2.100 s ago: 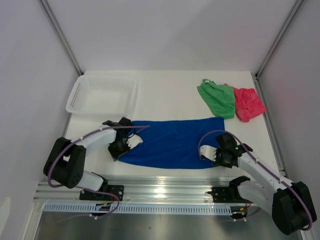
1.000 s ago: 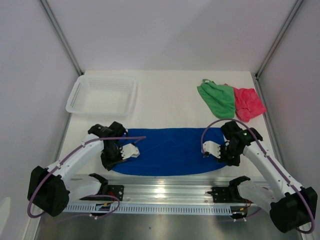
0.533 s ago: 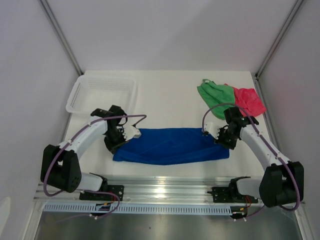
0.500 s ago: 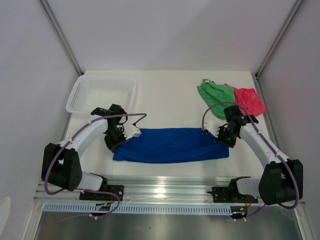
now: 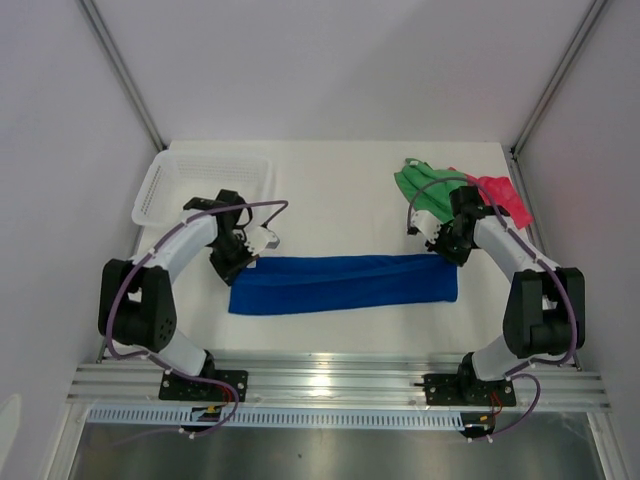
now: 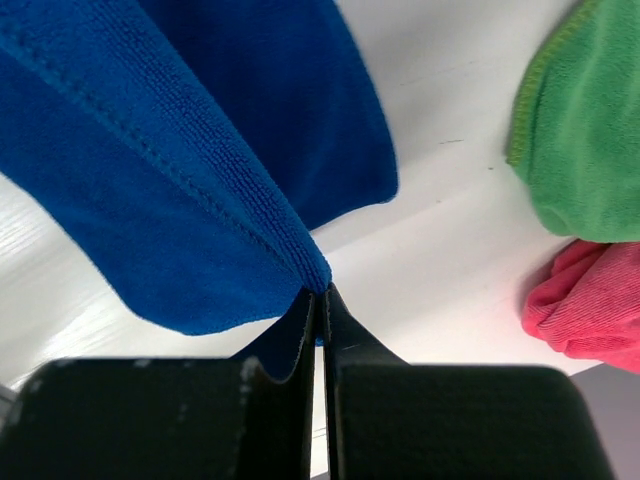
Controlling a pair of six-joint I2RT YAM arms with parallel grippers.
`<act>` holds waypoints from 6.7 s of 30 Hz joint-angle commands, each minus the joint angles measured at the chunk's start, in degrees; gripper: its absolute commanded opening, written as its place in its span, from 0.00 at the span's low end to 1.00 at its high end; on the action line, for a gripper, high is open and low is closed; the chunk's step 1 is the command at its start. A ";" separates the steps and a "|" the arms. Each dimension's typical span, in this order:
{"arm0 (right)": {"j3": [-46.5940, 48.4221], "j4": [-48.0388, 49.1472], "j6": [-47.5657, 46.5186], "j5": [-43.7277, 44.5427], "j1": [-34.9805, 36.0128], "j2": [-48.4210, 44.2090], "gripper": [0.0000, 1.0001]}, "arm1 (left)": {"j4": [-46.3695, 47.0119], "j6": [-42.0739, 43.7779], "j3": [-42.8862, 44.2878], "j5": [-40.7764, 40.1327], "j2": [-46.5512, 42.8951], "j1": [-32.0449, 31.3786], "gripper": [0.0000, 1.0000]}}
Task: Roll the towels
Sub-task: Fold the towel
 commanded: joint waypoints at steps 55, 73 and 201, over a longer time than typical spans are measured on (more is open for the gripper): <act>2.08 21.16 40.10 -18.61 20.90 1.39 0.00 | 3.69 -8.50 1.10 7.19 -2.97 1.68 0.31; 7.07 30.68 43.18 -18.80 32.25 18.27 0.00 | 5.10 -21.78 -4.18 2.62 6.08 1.42 0.32; -25.88 11.53 99.27 7.56 -15.56 -15.03 0.34 | 19.70 -1.30 -23.07 -13.38 -4.20 -12.12 0.20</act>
